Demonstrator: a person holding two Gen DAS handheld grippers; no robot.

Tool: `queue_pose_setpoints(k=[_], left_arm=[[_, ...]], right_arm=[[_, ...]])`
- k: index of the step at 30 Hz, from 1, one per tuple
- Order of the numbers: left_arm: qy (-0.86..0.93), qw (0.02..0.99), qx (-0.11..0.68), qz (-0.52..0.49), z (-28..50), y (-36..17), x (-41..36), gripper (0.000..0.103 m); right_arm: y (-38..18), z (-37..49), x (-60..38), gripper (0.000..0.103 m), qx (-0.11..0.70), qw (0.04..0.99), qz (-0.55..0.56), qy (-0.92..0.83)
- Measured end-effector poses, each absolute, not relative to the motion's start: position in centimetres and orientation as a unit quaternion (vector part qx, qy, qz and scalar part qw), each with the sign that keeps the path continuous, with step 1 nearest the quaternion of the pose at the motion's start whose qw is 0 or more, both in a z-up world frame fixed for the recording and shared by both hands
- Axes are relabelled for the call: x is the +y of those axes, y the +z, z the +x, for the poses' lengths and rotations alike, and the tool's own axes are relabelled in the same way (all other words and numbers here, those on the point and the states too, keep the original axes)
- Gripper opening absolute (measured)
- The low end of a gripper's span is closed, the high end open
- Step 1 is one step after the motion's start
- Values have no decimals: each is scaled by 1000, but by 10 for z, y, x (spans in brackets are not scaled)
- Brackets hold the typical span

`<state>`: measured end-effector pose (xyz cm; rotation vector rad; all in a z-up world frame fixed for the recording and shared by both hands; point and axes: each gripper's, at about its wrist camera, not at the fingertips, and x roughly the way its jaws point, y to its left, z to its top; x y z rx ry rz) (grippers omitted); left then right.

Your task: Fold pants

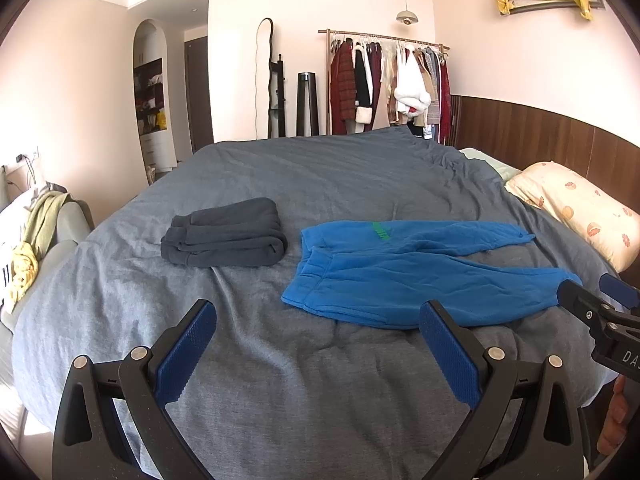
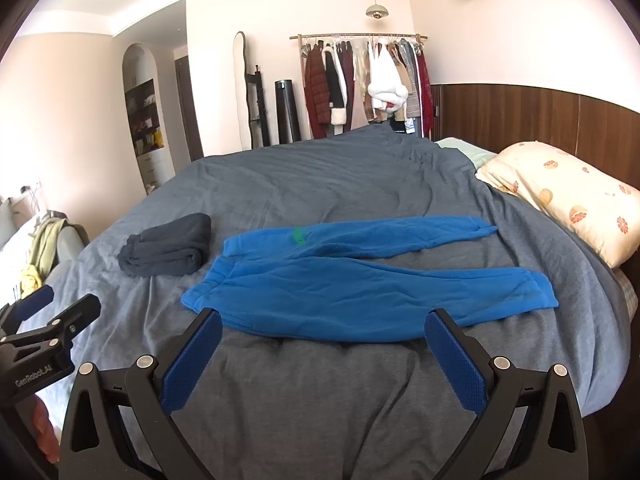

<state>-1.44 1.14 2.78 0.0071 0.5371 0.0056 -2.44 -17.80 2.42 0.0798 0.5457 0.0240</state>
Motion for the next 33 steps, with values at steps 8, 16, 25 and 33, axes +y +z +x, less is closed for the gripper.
queue_pose_setpoints(k=[8,16,25,33], left_arm=[[3,964,266,4,-15,28,12,103],[16,959,282,2,-4,14,22,103],[45,955,293,13,24,-10,33,99],[39,949,311,21,62,-32,37,86]], right_arm=[[23,-24,-174,102,271,962,37,14],[15,-13,-167,102,286,957,35,13],[-18,21,-167,102,328,943,56,18],[-46,52,-169,101,354,931,83,13]])
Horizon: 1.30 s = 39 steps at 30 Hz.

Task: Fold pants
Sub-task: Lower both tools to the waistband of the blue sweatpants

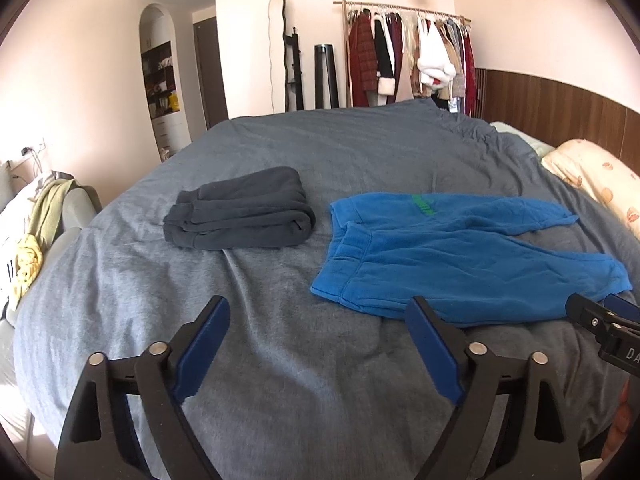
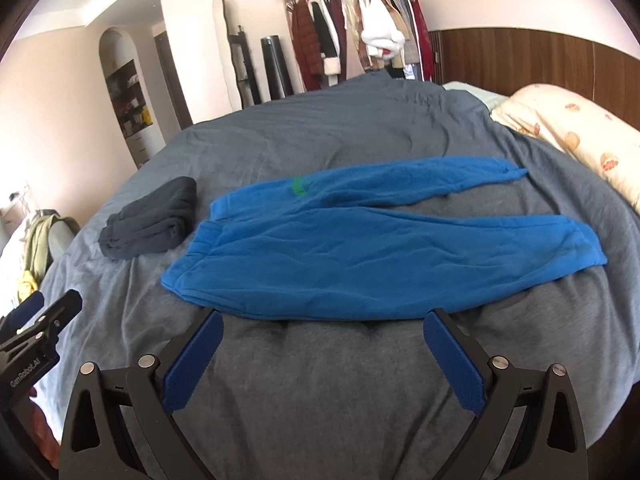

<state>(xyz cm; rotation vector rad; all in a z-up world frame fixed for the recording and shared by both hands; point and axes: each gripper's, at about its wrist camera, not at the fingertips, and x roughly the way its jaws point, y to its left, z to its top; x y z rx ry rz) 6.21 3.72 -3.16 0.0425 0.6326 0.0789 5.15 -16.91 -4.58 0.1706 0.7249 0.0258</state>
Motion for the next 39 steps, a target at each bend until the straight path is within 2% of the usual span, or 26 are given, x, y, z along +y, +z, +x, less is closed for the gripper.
queue_pose_setpoints(k=[7,9,14,21,29,39], left_arm=[[35,940,339,35,102,-55,35,81],[35,936,349,40,113,-63,34,75],[26,928,372,11,141,-82,46,69],[15,900,435,-1,182,-96,49,58],[16,863,506,0,217,-91,52,55],[29,823,566,-40,237,-117,61,50]], right_arm=[[-71,78,-179,93,379,917,122,6],[-79,87,-181,91,389,912,130,6],[-96,112,-184,82,427,891,155,10],[-108,138,-185,78,484,858,172,-9],[-115,160,-191,71,574,787,221,-53],[-128,177,-196,66,618,725,284,-109]])
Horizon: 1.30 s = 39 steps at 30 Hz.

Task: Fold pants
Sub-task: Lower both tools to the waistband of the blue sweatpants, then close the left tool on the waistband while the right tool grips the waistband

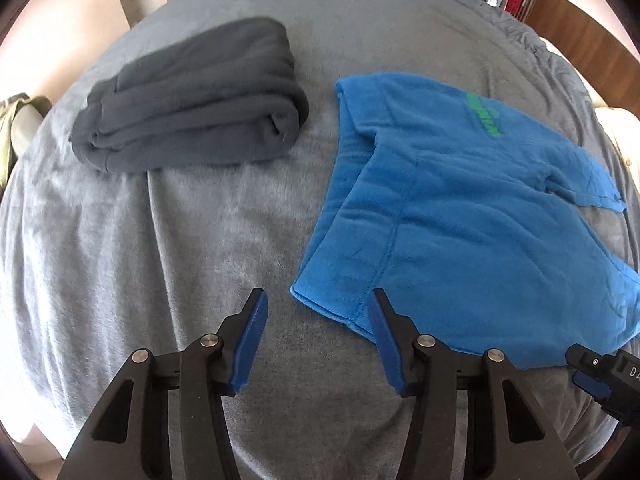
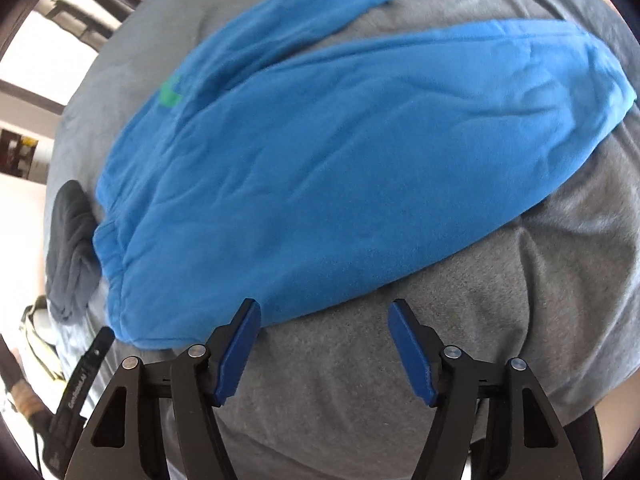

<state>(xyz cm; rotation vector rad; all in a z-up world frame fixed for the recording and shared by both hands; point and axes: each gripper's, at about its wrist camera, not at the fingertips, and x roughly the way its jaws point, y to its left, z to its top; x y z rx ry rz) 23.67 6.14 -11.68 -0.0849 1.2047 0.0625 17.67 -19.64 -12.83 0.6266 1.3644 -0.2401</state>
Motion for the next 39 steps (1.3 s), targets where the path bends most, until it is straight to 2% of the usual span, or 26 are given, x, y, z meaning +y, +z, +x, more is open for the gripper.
queue_pose_setpoints(k=[8,9,12,14,16,17,22,23,24,34,35,36,38,39], left_arm=[[26,806,590,-41,248,-137,59,49],[24,803,593,-43,250,-140,59,46],[18,796,603,-57,254,-144,60,41],[18,795,604,-56,256,-143,59,39],[14,794,604,-60,258,-138,60,27],[16,794,604,-60,259,-135,61,26],[24,794,604,-64,259,-111,65,18],[26,793,605,-64,258,-107,66,6],[28,793,606,-60,259,-102,63,2],[9,799,593,-94,264,-61,58,3],[12,799,593,-95,265,-63,59,12],[8,796,597,-95,265,-68,60,25],[9,794,600,-97,268,-79,54,34],[9,791,604,-98,268,-86,53,34]], right_arm=[[-145,190,-197,59,631,711,288,-112],[-146,191,-197,58,631,711,288,-113],[-148,196,-197,53,633,712,281,-115],[-147,197,-199,43,635,711,279,-115],[-145,198,-200,34,637,711,277,-111],[-144,200,-200,28,638,712,273,-110],[-125,206,-205,17,639,719,252,-102],[-120,208,-205,16,638,722,248,-99],[-113,210,-206,16,636,726,244,-96],[-53,225,-215,15,616,747,238,-74],[-52,225,-216,15,616,748,237,-75],[-52,227,-215,15,617,748,234,-75],[-53,229,-212,15,617,750,226,-76],[-54,229,-210,15,617,751,221,-78]])
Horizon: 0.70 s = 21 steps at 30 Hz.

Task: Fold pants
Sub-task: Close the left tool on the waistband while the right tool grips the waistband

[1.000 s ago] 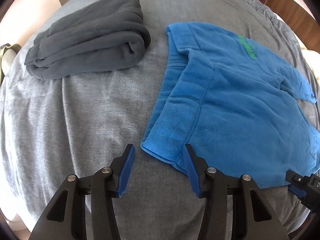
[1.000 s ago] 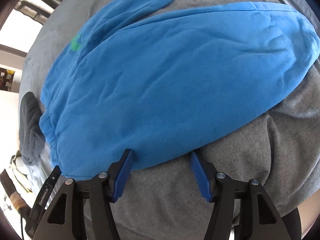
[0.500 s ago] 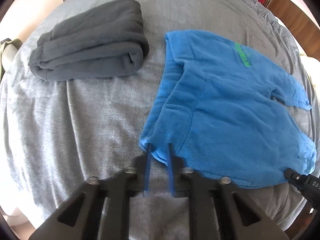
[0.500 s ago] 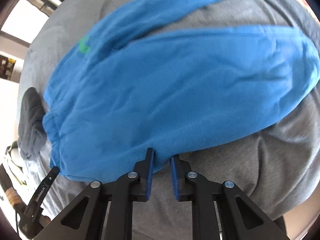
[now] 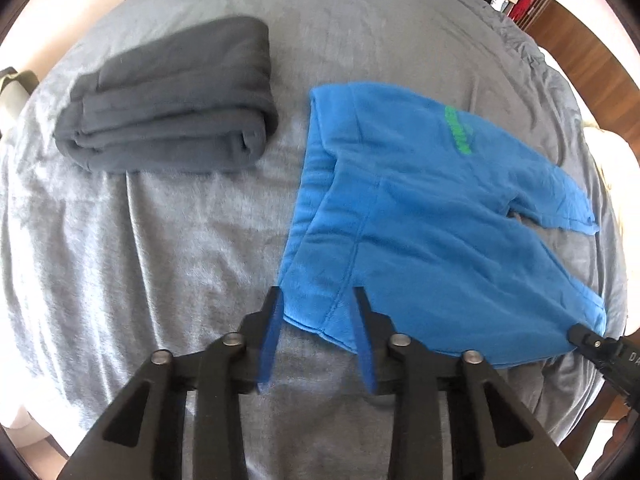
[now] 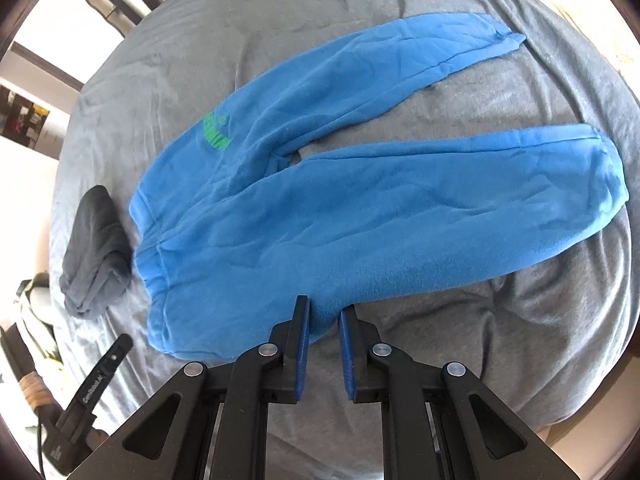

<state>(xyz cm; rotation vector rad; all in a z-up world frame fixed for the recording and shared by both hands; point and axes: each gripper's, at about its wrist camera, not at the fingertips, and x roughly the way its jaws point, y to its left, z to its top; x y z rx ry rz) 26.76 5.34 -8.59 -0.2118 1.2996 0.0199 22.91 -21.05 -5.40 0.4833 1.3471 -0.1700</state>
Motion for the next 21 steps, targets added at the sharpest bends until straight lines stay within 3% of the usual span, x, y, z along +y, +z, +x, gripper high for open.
queue_pose_setpoints(k=[8,11,16,21], left_arm=[[39,765,627,-139,266,-125,72,49],[35,757,634,-155,269,-137,75,49],[33,744,644,-176,275,-151,74,39],[25,751,639,-164,277,-136,73,19]], right_arm=[[-68,233,-198,15,629,750,181,-93],[-74,237,-192,15,634,749,166,-95],[-82,241,-189,15,640,746,156,-98],[-80,240,-190,15,642,744,158,-98]])
